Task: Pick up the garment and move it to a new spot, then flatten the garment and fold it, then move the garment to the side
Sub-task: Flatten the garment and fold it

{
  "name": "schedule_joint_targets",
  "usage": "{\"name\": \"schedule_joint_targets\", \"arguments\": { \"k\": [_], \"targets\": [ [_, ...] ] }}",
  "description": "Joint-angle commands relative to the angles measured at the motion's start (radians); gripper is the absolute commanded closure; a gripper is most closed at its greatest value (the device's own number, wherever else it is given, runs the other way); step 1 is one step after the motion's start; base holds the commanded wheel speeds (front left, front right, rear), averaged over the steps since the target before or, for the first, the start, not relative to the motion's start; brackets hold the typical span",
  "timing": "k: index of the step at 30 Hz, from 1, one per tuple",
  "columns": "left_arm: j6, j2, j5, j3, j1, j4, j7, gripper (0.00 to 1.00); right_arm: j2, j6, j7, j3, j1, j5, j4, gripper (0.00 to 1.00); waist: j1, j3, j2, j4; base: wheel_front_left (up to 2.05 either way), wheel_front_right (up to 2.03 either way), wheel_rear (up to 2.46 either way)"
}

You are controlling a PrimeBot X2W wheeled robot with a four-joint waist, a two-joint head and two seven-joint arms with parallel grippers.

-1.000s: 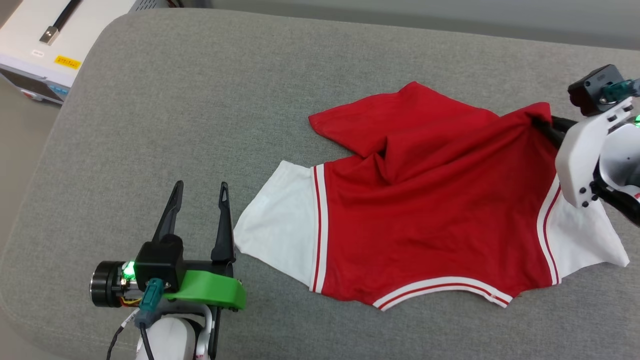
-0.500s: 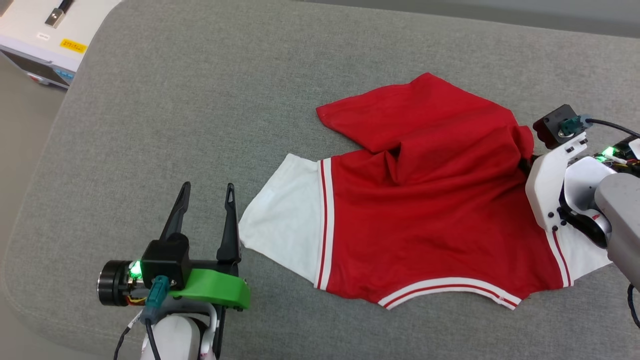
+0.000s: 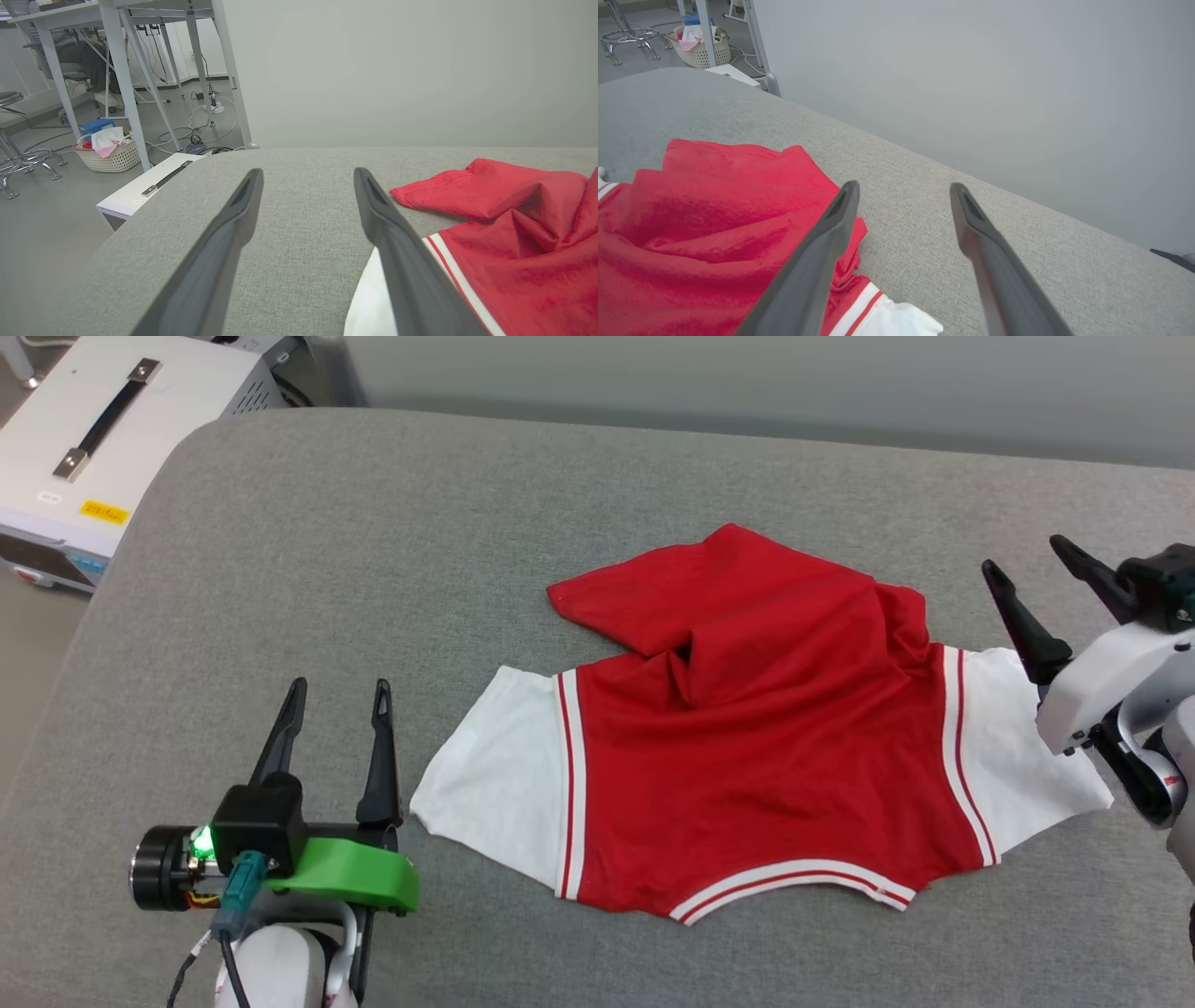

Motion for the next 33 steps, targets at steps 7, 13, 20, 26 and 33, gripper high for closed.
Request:
{"name": "schedule_joint_targets", "arguments": {
  "k": [7,13,20,26,33],
  "targets": [
    [-0.081,0.087,-0.008,0.012,-0.118,0.037,-0.006,0.0,0.174,-0.001,-0.01,-0.475,0.346,-0.269,-0.337,0.0,0.0,-0.057,0.0,-0.051,0.0,0.0,0.0],
    [-0.123,0.177,-0.048,-0.057,-0.256,0.099,0.105,0.0,0.323,-0.001,-0.01,-0.627,0.557,-0.425,-0.54,0.0,0.0,-0.059,0.0,-0.06,0.0,0.0,0.0],
    [-0.13,0.31,-0.321,-0.258,-0.382,0.115,0.508,0.0,0.397,-0.001,0.014,-0.663,0.653,-0.5,-0.636,0.0,0.0,-0.052,0.0,-0.079,0.0,0.0,0.0],
    [-0.13,0.436,-0.547,-0.42,-0.427,0.099,0.856,0.0,0.413,-0.001,0.025,-0.661,0.659,-0.518,-0.653,0.0,0.0,-0.039,0.0,-0.096,0.0,0.0,0.0],
    [-0.13,0.507,-0.67,-0.544,-0.435,0.126,1.014,0.0,0.413,-0.001,0.029,-0.651,0.639,-0.525,-0.653,0.0,0.0,-0.005,0.0,-0.116,0.0,0.0,0.0]
  ]
}}
